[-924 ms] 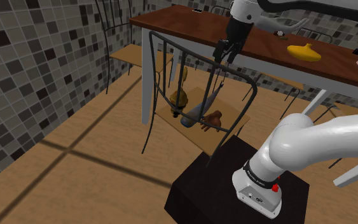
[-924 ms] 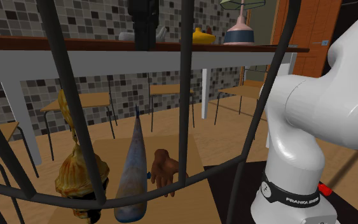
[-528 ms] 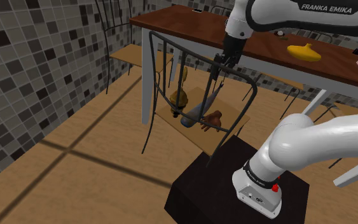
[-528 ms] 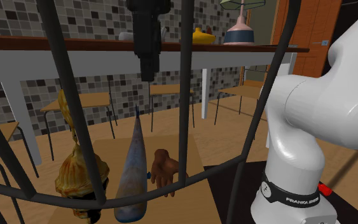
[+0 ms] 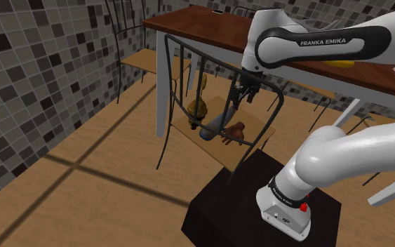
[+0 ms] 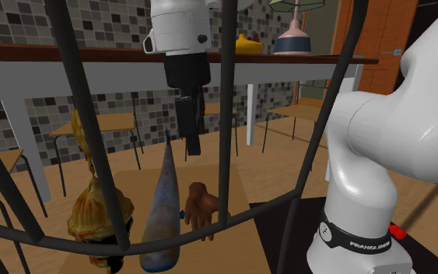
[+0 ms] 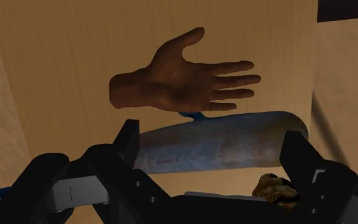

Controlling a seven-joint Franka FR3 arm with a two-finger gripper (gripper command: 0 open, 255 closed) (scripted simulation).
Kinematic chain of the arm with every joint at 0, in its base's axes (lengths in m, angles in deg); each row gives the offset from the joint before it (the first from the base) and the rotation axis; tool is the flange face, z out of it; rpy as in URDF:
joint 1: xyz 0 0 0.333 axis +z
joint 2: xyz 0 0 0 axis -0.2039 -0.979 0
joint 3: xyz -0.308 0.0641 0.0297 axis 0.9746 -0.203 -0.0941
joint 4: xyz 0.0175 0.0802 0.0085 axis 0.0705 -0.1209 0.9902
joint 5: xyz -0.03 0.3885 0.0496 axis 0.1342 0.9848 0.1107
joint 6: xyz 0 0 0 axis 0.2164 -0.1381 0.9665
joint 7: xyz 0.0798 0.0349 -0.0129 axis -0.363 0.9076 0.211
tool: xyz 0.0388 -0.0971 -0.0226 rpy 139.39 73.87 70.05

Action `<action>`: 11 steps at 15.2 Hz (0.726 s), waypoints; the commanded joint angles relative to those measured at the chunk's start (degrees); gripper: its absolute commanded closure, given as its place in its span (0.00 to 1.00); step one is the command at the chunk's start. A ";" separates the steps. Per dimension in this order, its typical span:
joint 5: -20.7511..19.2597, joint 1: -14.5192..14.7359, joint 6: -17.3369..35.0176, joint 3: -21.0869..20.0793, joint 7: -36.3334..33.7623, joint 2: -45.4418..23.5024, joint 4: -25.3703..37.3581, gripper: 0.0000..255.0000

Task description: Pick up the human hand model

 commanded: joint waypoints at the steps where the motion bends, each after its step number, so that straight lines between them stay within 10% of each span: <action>1: -0.60 -0.57 2.50 0.64 -0.06 -1.50 -2.50 0.00; 11: -5.12 -4.61 16.73 4.70 0.09 -13.40 -12.28 0.00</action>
